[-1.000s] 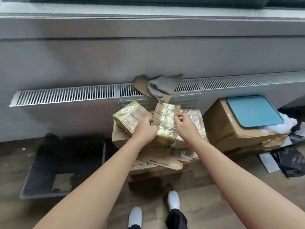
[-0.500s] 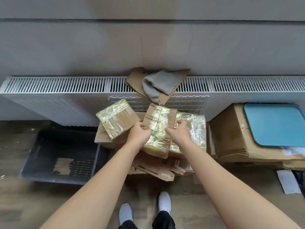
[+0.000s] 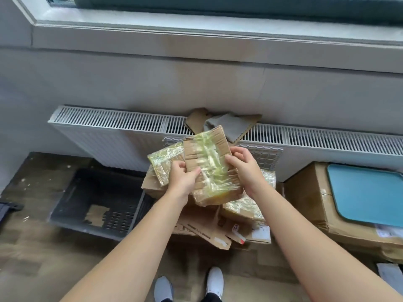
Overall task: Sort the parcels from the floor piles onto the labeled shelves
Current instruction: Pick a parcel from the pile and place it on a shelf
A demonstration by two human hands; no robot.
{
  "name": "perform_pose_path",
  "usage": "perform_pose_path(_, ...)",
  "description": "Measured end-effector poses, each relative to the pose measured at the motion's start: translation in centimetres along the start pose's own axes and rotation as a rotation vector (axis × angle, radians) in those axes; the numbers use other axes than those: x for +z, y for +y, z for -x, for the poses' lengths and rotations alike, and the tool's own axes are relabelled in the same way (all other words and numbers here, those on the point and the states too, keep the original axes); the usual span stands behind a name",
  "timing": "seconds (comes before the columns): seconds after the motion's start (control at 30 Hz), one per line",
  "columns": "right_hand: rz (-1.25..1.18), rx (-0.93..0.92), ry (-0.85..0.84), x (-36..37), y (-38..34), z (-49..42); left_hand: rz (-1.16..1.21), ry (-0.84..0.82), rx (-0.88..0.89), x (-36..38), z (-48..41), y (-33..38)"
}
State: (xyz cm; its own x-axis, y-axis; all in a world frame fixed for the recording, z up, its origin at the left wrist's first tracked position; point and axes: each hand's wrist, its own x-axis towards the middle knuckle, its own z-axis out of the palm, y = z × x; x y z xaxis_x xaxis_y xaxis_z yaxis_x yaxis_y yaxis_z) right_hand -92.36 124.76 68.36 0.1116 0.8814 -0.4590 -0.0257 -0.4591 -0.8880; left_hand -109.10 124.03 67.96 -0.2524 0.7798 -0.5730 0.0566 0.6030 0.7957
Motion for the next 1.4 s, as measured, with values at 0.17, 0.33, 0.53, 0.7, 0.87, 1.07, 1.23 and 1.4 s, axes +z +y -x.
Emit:
perform_pose_path(0.17,0.058,-0.003,-0.177,2.0,-4.1,1.4,0.124,0.041,0.062,-3.6,1.3,2.2)
perform_pose_path(0.33,0.474,-0.285,-0.058,7.6,-7.3,3.4,-0.233,0.17,0.332,-6.5,3.0,5.1)
perform_pose_path(0.53,0.442,-0.416,-0.213,11.7,-9.7,5.5,0.261,-0.04,0.133,-10.0,4.8,7.9)
perform_pose_path(0.7,0.446,-0.478,-0.307,13.7,-10.7,6.6,0.499,-0.072,0.139,-13.6,5.0,6.6)
perform_pose_path(0.87,0.524,-0.583,-0.165,15.8,-10.6,6.9,0.669,-0.094,0.16,-16.8,5.1,5.0)
perform_pose_path(1.07,0.527,-0.193,-0.341,17.5,-11.1,7.5,0.791,-0.162,0.214,-20.8,5.7,3.7)
perform_pose_path(1.23,0.426,-0.252,-0.45,20.3,-11.2,8.8,0.717,-0.091,0.294,-24.1,6.0,3.2)
perform_pose_path(1.4,0.414,-0.351,-0.493,24.7,-11.4,10.6,0.588,-0.009,0.288,-28.7,7.1,3.3)
